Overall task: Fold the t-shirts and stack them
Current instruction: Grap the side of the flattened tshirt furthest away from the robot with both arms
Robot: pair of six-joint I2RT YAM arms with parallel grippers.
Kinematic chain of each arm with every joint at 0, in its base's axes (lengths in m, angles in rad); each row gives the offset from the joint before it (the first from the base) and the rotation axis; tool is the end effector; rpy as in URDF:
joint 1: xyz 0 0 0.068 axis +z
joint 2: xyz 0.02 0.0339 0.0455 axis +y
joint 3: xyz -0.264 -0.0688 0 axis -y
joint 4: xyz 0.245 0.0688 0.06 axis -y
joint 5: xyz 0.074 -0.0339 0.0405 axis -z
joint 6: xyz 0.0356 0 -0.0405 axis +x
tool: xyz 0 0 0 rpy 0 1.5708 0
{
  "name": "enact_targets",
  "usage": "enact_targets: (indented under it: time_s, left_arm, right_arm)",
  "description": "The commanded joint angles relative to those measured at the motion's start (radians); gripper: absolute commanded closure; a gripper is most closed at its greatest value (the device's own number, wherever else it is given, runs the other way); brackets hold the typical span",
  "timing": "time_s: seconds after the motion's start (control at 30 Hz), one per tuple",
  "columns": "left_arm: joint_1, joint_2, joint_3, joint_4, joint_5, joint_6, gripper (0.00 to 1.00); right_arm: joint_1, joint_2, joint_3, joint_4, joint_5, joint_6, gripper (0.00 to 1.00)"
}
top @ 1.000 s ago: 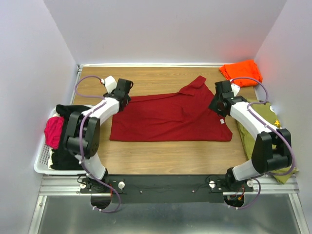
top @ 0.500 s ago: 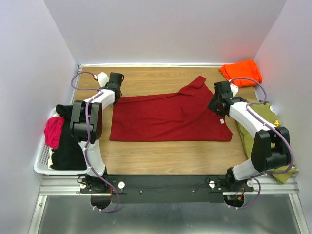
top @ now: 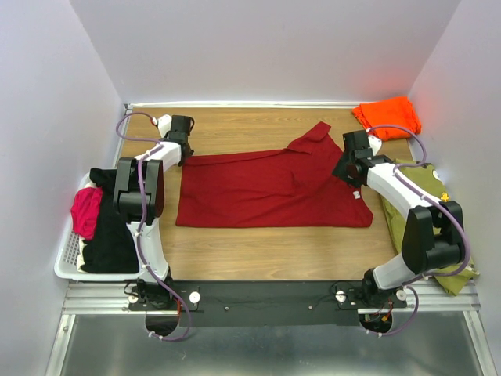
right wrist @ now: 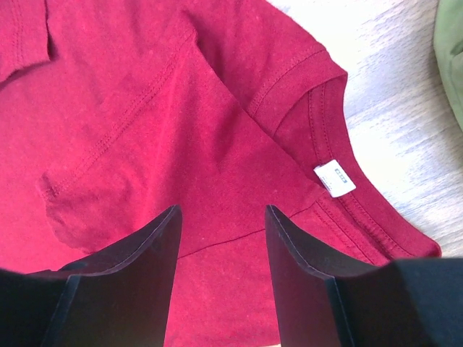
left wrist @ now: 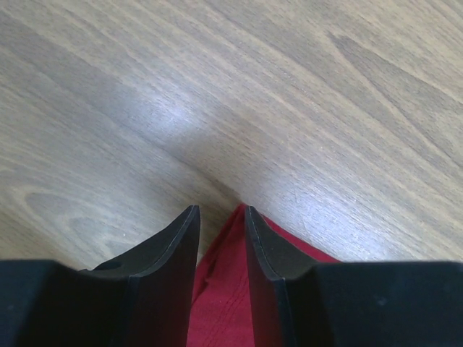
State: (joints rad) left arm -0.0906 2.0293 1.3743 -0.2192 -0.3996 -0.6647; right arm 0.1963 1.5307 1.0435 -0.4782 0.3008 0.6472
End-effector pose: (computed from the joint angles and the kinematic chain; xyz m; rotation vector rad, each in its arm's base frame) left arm 0.4357 -0.0257 0.1667 -0.8320 2.2075 0.1279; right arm 0.3115 0.0512 0.2268 0.6665 2.3828 -0.0258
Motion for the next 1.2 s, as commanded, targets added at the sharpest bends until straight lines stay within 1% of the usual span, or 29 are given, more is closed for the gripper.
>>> enact_targets:
  time_s: [0.0, 0.27, 0.47, 0.5, 0.57, 0.6, 0.67, 0.7, 0.73, 0.77, 0.8, 1.0, 1.17]
  left_arm:
    - [0.011, 0.019, 0.011, 0.032, 0.056, 0.036, 0.61]
    - [0.011, -0.018, -0.029, 0.069, 0.105, 0.043, 0.61]
    - [0.011, 0.002, -0.017, 0.063, 0.136, 0.043, 0.63]
    - [0.011, 0.002, -0.017, 0.058, 0.137, 0.042, 0.67]
    - [0.011, -0.001, -0.018, 0.054, 0.140, 0.039, 0.70]
    - [0.011, -0.006, -0.020, 0.049, 0.137, 0.036, 0.76]
    - [0.011, -0.017, -0.023, 0.046, 0.136, 0.036, 0.82]
    - [0.011, -0.023, -0.023, 0.043, 0.127, 0.030, 0.90]
    - [0.011, -0.026, -0.023, 0.038, 0.122, 0.028, 0.94]
    - [0.011, -0.032, -0.021, 0.031, 0.117, 0.025, 0.95]
    - [0.011, -0.041, -0.018, 0.027, 0.113, 0.024, 1.00]
    - [0.011, -0.075, 0.002, 0.007, 0.084, 0.024, 1.00]
    - [0.003, -0.132, -0.009, 0.033, 0.074, 0.034, 1.00]
  right_arm:
    - [-0.003, 0.019, 0.003, 0.015, -0.014, -0.006, 0.42]
    - [-0.001, 0.029, 0.003, 0.015, -0.019, -0.007, 0.43]
    - [-0.003, 0.023, -0.003, 0.015, -0.014, -0.011, 0.43]
    - [-0.001, 0.023, -0.007, 0.015, -0.014, -0.009, 0.43]
    - [-0.003, 0.025, -0.008, 0.015, -0.014, -0.009, 0.43]
    - [-0.001, 0.028, -0.011, 0.015, -0.014, -0.011, 0.43]
    - [-0.003, 0.031, -0.010, 0.015, -0.014, -0.009, 0.43]
    - [-0.003, 0.035, -0.008, 0.015, -0.015, -0.008, 0.43]
    - [-0.003, 0.039, -0.008, 0.015, -0.015, -0.008, 0.43]
    - [-0.003, 0.042, -0.008, 0.015, -0.019, -0.008, 0.43]
    - [-0.001, 0.045, -0.005, 0.015, -0.017, -0.008, 0.43]
    - [0.002, 0.060, 0.010, 0.015, -0.012, -0.008, 0.43]
    - [0.003, 0.091, 0.074, 0.023, 0.001, -0.017, 0.43]
